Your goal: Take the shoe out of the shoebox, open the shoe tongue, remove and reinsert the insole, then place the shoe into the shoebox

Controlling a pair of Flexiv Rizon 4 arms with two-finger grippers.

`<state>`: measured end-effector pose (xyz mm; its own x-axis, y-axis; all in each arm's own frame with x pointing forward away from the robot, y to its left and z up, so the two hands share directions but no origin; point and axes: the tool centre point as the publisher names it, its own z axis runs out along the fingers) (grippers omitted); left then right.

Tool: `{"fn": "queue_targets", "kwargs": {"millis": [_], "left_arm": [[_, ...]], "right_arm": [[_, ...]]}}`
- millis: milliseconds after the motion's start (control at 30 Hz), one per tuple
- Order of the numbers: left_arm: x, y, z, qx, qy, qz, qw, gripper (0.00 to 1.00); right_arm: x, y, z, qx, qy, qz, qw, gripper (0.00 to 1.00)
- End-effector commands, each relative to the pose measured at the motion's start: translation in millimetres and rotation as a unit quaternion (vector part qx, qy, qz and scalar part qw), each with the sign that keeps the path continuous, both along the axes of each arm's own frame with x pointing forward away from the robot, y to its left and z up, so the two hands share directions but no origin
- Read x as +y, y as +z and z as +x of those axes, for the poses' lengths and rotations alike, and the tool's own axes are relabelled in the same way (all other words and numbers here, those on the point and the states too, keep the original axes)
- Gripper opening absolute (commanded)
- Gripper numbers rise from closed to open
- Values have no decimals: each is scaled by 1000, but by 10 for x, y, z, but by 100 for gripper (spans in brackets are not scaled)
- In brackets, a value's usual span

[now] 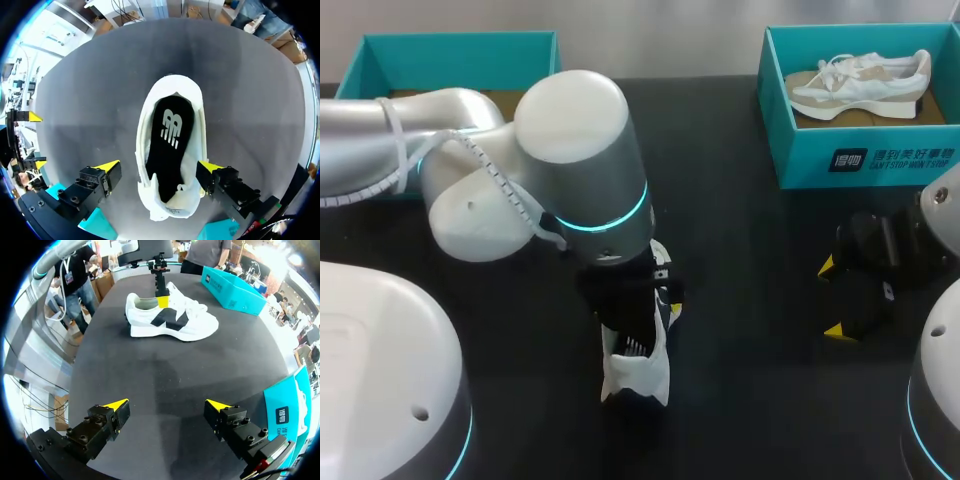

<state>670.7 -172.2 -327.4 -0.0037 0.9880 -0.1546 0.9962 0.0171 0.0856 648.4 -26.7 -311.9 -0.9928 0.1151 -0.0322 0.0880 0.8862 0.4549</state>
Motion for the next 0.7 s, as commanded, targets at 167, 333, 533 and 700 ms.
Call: {"fn": "queue_targets", "kwargs": {"millis": [167,333,533,700], "left_arm": [[-91,85,32,-8,-5,5,1000,100],[-96,126,28,-9,-5,3,1000,100],[-29,225,28,-4,-2,-2,1000,100],[31,365,-54,-5,-1,-11,1000,100]], "right_arm": [[1,1,-16,-1,0,-1,1000,100],[1,1,-16,-1,0,-1,1000,100],[1,1,-16,-1,0,-1,1000,100],[1,1,-16,-1,0,-1,1000,100]]}}
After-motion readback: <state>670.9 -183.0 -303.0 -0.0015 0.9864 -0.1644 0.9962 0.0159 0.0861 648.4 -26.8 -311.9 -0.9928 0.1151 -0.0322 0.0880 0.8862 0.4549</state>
